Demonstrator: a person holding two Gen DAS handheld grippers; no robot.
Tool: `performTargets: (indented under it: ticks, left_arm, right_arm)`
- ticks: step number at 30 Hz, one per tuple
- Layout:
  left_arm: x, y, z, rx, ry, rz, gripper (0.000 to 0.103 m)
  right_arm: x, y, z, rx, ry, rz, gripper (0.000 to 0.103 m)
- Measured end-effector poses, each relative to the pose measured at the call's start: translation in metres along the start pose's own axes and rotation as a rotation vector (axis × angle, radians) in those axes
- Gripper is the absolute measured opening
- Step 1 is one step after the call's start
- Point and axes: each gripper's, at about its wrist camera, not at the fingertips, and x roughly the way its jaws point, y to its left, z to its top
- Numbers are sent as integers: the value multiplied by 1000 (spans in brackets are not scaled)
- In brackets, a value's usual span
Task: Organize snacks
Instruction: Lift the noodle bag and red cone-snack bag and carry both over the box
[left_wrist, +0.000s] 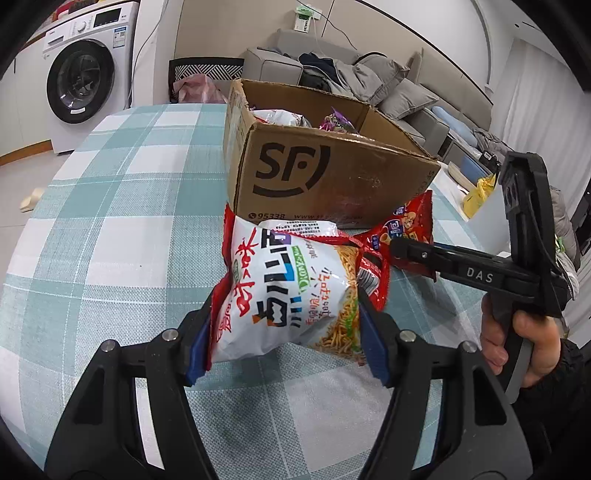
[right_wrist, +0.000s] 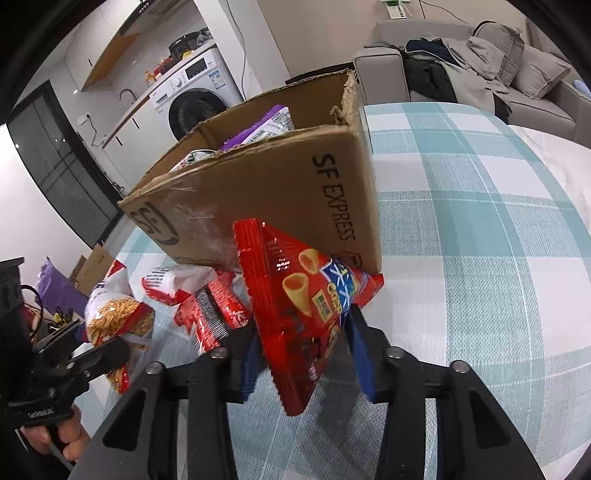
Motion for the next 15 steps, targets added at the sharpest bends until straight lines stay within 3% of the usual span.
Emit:
performTargets:
  ticks: [15]
  left_arm:
    - [-10,-7,1,11,-32,4,65]
  right_arm:
    - [-31,2,-20,-27,-43,40,33]
